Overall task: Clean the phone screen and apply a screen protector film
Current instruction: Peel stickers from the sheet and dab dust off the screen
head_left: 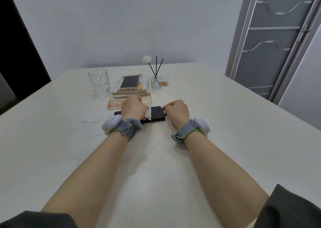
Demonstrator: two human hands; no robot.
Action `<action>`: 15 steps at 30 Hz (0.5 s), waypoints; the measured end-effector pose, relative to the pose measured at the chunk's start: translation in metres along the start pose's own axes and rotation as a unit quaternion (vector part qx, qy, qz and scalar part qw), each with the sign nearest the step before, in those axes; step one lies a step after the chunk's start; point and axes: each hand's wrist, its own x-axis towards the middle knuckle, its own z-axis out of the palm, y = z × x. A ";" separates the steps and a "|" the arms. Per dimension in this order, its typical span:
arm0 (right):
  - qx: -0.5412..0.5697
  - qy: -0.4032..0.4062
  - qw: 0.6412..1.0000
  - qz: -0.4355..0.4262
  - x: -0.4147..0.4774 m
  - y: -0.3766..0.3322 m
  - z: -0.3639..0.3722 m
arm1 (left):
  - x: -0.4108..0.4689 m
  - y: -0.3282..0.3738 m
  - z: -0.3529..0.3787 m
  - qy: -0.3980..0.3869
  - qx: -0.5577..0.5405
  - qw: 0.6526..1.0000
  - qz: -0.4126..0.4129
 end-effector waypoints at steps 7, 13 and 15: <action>0.002 -0.001 1.000 -0.001 0.000 0.000 -0.001 | -0.001 -0.003 0.009 0.006 0.039 0.999 0.024; 0.000 -0.001 1.000 0.000 0.000 0.001 0.000 | 0.000 -0.001 0.013 0.004 0.054 0.998 0.035; -0.003 -0.002 1.000 0.000 0.000 0.001 0.000 | 0.001 -0.001 0.013 0.000 0.058 0.998 0.035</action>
